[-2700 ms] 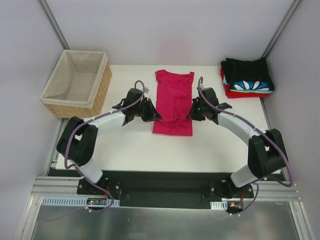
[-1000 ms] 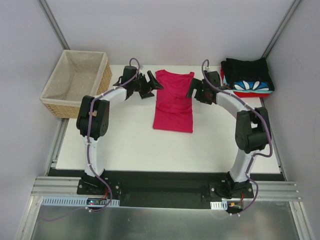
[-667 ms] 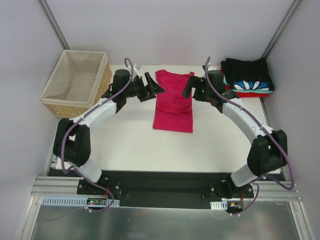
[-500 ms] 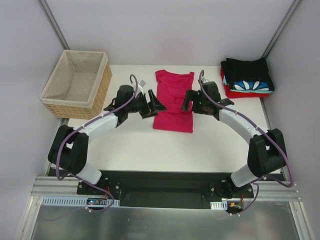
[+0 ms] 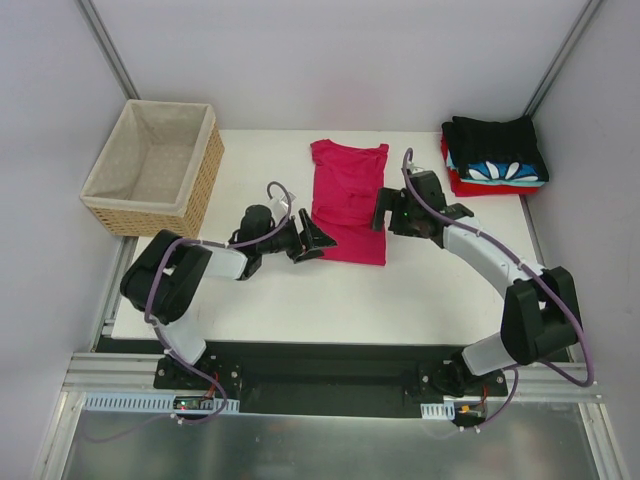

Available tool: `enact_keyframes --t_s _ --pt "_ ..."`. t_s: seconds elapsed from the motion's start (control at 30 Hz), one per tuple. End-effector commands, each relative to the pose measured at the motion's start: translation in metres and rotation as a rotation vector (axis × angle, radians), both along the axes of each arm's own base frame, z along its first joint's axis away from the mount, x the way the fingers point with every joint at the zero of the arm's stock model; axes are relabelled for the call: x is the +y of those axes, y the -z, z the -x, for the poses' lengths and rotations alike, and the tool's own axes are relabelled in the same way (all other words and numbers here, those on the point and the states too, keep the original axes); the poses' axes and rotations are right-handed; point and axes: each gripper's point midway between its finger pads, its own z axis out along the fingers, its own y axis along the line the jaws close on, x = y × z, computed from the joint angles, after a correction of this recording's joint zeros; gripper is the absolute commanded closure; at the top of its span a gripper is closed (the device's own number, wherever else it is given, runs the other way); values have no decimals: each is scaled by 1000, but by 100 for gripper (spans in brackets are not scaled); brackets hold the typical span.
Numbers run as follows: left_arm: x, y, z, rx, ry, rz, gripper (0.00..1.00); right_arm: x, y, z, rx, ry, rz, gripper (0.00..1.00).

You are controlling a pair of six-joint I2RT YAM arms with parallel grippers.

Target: Fold and stack the t-shirts

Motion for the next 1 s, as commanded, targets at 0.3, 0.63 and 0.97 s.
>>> enact_keyframes --t_s 0.3,0.63,0.97 --pt "-16 2 -21 -93 34 107 24 5 -29 -17 -48 -20 -27 3" --pt "-2 29 -5 -54 13 75 25 74 -15 -40 51 -136 -218 3" --pt "8 28 -4 -91 -3 144 26 117 -4 -40 140 -223 -372 3"
